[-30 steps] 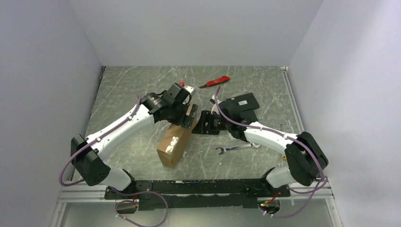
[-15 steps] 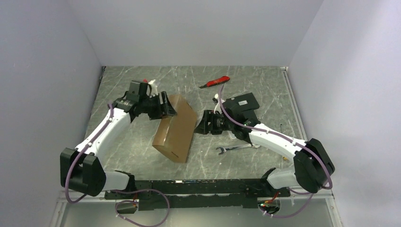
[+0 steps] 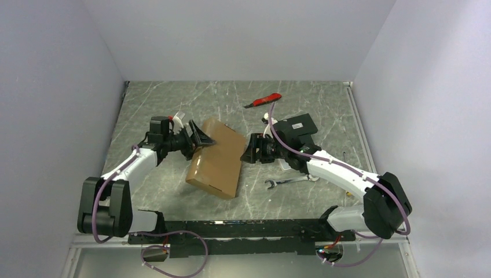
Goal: Unpack the express box
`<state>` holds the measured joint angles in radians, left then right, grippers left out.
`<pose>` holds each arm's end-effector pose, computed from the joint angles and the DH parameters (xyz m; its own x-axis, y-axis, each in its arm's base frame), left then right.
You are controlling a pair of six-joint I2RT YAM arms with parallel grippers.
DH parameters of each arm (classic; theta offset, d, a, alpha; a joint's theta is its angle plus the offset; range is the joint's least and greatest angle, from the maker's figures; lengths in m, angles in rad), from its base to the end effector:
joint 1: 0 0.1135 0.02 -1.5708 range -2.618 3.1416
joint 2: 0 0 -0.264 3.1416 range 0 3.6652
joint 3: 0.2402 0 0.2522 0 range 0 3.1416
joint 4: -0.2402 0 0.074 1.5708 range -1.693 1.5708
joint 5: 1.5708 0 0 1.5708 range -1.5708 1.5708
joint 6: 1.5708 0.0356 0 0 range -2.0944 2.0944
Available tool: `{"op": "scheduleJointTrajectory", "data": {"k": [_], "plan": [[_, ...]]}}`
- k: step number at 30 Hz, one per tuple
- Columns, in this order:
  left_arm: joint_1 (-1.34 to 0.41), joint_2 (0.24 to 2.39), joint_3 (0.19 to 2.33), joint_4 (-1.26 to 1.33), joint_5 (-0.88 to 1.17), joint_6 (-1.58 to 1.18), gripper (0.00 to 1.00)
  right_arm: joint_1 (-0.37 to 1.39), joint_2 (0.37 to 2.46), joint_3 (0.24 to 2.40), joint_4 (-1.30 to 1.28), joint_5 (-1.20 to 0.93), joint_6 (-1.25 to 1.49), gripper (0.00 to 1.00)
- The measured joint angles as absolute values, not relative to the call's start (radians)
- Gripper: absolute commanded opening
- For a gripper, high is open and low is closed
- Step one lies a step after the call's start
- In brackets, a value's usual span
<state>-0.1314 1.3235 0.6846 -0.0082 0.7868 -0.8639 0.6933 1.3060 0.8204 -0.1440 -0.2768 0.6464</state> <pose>0.2613 -0.0600 0.2118 -0.8844 -0.4247 -0.1936 -0.0306 0.4666 -0.8839 0.2115 0.1884 0.2433 -0.8341 0.0602 -0.5483 -0.3536 0.7046 0.6153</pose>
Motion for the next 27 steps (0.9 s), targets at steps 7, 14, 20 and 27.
{"op": "scheduleJointTrajectory", "data": {"k": [7,14,20,27], "plan": [[-0.112,1.264,0.911,-0.492,0.471,-0.556,0.99,0.703,1.31,0.833,-0.175,-0.265,0.625,0.68],[-0.105,1.129,1.053,-0.682,0.243,-0.44,0.98,0.757,1.401,0.917,-0.196,-0.233,0.601,0.66],[-0.09,1.123,0.886,-0.662,0.248,-0.503,1.0,0.843,1.522,1.04,-0.225,-0.179,0.604,0.67],[-0.073,1.142,0.705,-0.562,0.353,-0.591,0.99,0.853,1.571,1.041,-0.226,-0.164,0.677,0.73]]}}
